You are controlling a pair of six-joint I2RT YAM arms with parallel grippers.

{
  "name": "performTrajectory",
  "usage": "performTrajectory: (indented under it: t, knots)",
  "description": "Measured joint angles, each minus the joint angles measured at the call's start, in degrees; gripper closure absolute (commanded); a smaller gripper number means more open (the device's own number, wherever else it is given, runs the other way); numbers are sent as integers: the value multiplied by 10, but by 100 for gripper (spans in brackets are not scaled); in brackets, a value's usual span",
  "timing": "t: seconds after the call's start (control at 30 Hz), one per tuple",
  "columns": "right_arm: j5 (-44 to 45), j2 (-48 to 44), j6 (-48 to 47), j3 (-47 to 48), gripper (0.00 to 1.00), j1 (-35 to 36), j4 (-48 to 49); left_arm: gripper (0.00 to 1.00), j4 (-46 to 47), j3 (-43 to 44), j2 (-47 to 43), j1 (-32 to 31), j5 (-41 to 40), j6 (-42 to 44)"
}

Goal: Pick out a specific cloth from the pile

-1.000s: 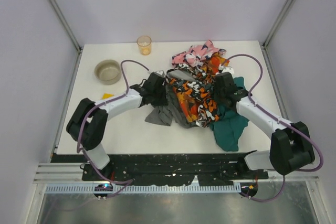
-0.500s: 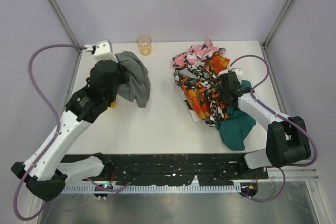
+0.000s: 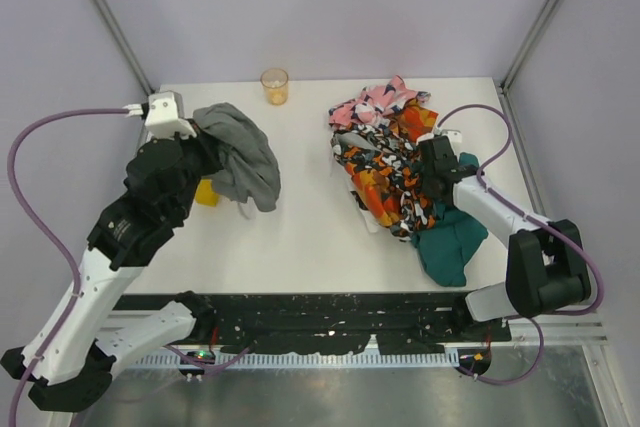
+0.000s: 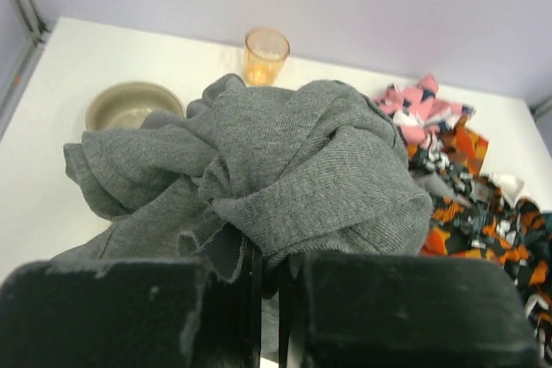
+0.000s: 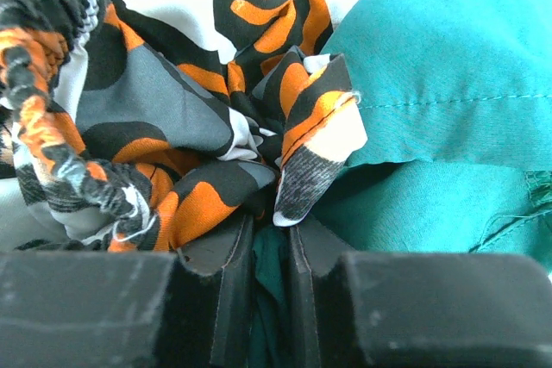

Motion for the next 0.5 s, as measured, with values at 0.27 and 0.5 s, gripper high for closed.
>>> performTrajectory:
  t: [0.27,0.5]
  knots:
    - [-2,-15,-1,0,76,0,-7,100,1,-147,11,0,56,-61]
    - [-25,-43,-12,0,38,-5,-17,11,-30,-198,115,0,86,-121]
